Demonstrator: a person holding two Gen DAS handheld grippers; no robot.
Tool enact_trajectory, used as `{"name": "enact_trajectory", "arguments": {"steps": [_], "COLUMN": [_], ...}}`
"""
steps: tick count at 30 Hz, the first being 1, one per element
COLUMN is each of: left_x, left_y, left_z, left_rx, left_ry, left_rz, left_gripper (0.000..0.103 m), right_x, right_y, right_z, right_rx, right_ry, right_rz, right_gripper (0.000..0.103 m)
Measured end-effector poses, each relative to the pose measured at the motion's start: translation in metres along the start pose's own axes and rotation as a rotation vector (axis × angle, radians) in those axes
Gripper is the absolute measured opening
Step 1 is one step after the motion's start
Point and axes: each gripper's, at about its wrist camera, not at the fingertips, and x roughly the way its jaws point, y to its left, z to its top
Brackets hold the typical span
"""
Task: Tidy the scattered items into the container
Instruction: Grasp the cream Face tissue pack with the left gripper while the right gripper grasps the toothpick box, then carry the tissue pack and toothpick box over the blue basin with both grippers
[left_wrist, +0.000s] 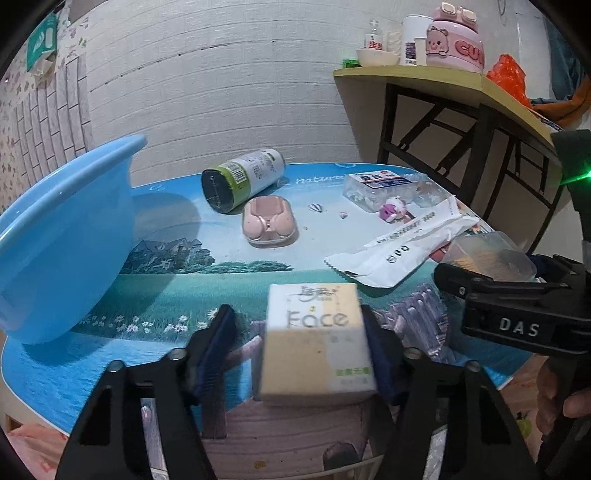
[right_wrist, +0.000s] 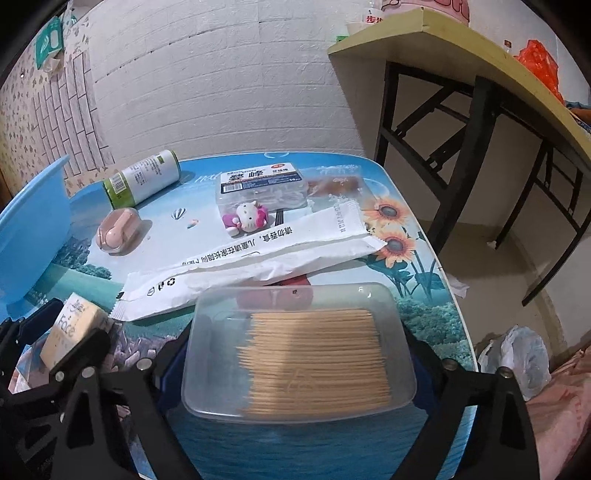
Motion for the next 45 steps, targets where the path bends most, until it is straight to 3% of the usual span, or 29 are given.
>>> {"name": "enact_trajectory", "arguments": {"steps": [2,13,20,32,45], "left_x": [-0.001,-0.004,-0.014,-0.046,-0.087], "left_y": [-0.001,0.009,0.016,0.026,0.09], "left_z": [0.0,0.004,0.013,0.05,0.087], "left_rx": [0.007,-0.042,-0.063,-0.037,-0.12], "left_ry": [0.0,0.021,-0.008,-0.106,-0.23], "left_rz": [-0.01,-0.038,-0.038,-0.059,-0.007], "left_gripper": [0.045,0.044,0.044,0.044,0.044], "right_x": [0.0,-0.007,-0.018,-0.035,-0.059], "right_y": [0.0,-0.006,0.0,0.005,0.033], "right_z": [0.0,0.002,0.004,0.013,0.037], "right_rx": [0.005,0.069,0.053,0.052,0.026], "right_ry": [-0.002,0.03,0.017,0.003,-0.05], "right_rz": [-0.006,0.047,0.038,0.041,0.044], "right_gripper": [0.094,0.094,0.093,0.093,0.093]}}
